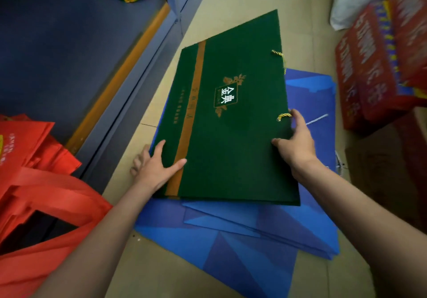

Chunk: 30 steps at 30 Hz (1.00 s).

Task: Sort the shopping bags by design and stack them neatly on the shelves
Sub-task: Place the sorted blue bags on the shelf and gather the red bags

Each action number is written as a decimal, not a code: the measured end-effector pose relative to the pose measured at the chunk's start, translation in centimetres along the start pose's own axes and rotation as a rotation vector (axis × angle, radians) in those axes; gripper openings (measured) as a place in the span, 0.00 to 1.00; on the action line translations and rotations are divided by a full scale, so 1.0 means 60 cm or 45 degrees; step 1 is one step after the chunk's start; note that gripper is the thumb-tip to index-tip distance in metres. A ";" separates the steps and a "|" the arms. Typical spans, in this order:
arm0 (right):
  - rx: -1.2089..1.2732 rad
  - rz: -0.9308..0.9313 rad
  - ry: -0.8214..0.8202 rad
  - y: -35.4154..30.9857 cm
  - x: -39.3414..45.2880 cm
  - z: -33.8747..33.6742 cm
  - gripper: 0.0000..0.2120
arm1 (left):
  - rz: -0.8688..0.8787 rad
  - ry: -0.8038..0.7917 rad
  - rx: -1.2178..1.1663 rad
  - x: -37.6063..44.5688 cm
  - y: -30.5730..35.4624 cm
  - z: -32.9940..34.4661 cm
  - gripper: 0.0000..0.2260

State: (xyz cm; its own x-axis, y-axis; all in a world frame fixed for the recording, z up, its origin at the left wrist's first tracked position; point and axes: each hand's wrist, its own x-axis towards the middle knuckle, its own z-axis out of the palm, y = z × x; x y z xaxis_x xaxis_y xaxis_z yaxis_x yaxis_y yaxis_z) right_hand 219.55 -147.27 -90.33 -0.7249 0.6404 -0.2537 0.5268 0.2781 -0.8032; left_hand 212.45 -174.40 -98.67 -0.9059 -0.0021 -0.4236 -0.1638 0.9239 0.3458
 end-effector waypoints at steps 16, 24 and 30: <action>-0.853 0.404 -0.299 0.208 -0.007 -0.135 0.58 | -0.061 -0.111 0.091 -0.053 0.108 0.071 0.49; -0.687 0.428 -0.206 0.218 0.017 -0.129 0.52 | -0.086 -0.102 -0.111 -0.038 0.098 0.059 0.47; -0.600 0.265 -0.182 0.213 0.006 -0.091 0.43 | -0.192 -0.001 -0.256 -0.033 0.075 0.049 0.40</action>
State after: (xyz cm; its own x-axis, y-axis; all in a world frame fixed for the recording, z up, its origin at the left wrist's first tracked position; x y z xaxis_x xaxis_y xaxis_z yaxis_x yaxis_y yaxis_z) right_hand 228.44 -139.58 -97.72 -0.6197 0.6217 -0.4790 0.7843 0.4681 -0.4071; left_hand 214.66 -169.13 -98.74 -0.8649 -0.1340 -0.4838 -0.3718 0.8185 0.4380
